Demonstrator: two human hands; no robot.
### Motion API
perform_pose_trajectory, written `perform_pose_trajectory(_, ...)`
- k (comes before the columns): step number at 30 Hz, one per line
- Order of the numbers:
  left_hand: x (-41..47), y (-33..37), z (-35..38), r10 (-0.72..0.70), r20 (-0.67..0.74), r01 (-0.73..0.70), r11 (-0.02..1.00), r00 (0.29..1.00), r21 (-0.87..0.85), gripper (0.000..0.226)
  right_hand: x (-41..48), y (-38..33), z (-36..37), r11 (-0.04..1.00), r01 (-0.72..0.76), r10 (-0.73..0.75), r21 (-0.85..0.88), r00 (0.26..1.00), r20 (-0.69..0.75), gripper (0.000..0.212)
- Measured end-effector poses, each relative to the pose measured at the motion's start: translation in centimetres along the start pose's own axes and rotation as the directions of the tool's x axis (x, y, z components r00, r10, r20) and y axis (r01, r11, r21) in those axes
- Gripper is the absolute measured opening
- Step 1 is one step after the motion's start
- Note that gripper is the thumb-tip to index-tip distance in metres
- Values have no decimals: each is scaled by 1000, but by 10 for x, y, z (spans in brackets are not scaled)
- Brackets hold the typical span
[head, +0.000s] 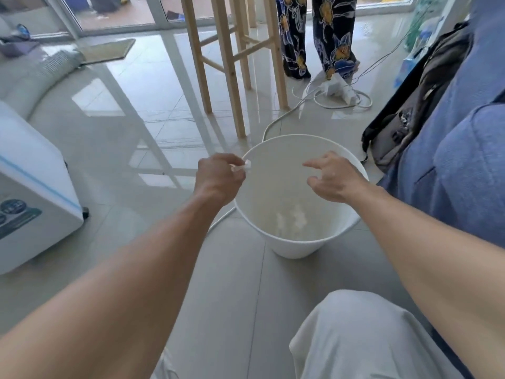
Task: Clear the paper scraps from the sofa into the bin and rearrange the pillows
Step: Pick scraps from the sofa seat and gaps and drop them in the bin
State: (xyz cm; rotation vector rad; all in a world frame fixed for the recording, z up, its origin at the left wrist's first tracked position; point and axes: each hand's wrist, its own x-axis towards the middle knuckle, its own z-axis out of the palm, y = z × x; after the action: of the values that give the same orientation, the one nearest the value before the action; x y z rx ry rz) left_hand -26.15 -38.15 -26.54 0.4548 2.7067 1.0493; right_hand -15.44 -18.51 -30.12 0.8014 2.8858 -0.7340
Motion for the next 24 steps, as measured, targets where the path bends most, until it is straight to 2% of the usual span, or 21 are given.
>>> perform_pose_trajectory(8,11,13,25,45,32,-45,999,998,7,12,-14,25,-1,975,-107,88,-194,990,-106,64)
perform_pose_trajectory(12,15,22,45,120,58,-125,988,991,86,16,-19,37,12,971,-182,174,-156,983,-62,74)
perform_pose_trajectory(16,27,24,65,204,123,-222,964,971,150,29,-20,43,22,972,-176,167,-153,983,-70,78)
perform_pose_trajectory(18,34,23,74,237,111,-254,951,965,178,30,-20,43,23,974,-169,159,-150,984,-79,77)
perform_pose_trajectory(22,43,23,100,229,60,-236,935,972,263,31,-17,43,24,976,-149,135,-159,987,-92,74)
perform_pose_trajectory(24,44,21,117,193,85,-208,942,978,264,33,-16,46,27,976,-154,139,-152,985,-104,73)
